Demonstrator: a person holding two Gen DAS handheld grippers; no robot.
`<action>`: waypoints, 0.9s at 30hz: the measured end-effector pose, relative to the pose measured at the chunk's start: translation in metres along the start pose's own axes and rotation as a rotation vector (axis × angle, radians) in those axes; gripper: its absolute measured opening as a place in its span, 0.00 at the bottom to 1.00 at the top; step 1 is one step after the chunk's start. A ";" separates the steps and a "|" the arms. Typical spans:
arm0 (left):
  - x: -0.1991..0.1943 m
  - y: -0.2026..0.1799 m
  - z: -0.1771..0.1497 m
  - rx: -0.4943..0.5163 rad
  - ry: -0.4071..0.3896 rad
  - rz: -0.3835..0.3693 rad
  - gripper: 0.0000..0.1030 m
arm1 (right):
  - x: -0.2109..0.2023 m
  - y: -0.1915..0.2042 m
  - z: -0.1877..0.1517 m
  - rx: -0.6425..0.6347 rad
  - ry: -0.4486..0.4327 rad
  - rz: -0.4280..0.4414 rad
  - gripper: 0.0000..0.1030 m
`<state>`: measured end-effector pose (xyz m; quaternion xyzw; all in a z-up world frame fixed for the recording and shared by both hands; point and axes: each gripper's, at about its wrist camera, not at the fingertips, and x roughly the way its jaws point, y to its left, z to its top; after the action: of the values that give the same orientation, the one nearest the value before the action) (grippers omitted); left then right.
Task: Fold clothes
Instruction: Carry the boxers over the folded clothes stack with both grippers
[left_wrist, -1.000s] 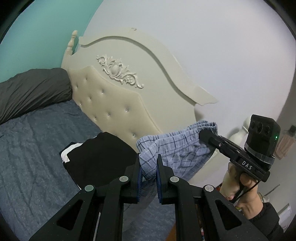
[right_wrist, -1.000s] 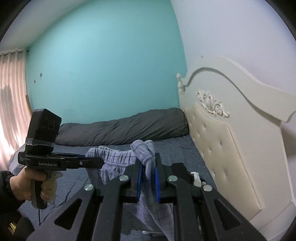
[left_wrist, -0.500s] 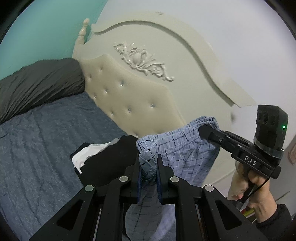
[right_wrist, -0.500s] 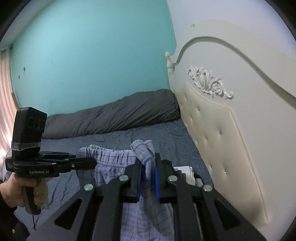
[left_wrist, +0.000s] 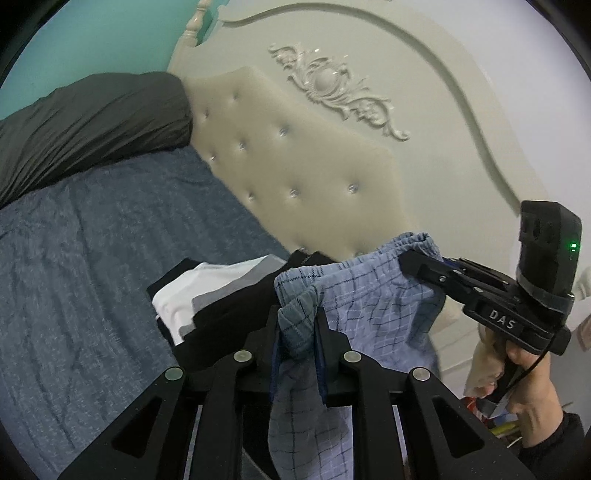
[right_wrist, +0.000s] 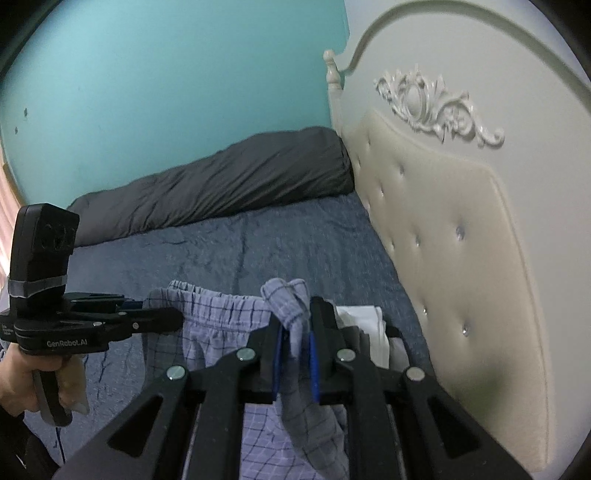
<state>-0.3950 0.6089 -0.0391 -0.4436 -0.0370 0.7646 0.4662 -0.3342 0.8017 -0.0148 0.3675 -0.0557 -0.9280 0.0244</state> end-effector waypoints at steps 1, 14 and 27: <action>0.004 0.003 -0.002 0.000 0.005 0.020 0.16 | 0.004 -0.001 -0.001 0.004 0.004 -0.006 0.11; -0.001 0.022 -0.009 0.000 -0.030 0.098 0.17 | 0.005 -0.026 0.010 0.167 -0.040 -0.053 0.57; 0.013 0.002 -0.014 0.051 -0.010 0.078 0.17 | 0.004 -0.015 -0.001 0.093 0.026 0.047 0.17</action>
<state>-0.3886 0.6124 -0.0568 -0.4290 -0.0025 0.7849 0.4470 -0.3370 0.8164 -0.0201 0.3788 -0.1071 -0.9188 0.0299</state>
